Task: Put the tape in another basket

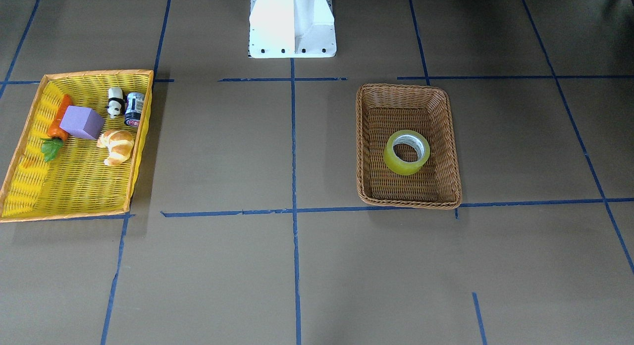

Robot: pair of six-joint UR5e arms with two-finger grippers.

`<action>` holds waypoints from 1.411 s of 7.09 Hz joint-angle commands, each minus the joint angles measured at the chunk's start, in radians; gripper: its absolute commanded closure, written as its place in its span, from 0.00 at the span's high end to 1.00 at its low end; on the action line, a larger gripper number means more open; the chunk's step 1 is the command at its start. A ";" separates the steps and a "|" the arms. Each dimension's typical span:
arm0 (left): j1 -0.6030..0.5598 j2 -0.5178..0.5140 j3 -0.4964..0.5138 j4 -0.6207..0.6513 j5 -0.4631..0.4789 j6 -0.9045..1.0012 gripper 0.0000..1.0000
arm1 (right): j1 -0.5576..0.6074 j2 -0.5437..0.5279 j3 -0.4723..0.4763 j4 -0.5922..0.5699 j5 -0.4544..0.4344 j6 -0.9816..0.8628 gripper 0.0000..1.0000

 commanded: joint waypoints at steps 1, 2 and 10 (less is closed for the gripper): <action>0.001 0.000 0.000 0.000 0.000 0.000 1.00 | 0.001 -0.004 -0.029 0.060 -0.005 0.040 1.00; -0.001 0.000 0.000 0.000 0.000 0.000 1.00 | 0.001 0.001 -0.028 0.049 0.025 0.040 1.00; -0.001 0.003 0.000 0.002 -0.002 0.000 1.00 | 0.001 0.010 0.006 -0.062 0.032 0.022 1.00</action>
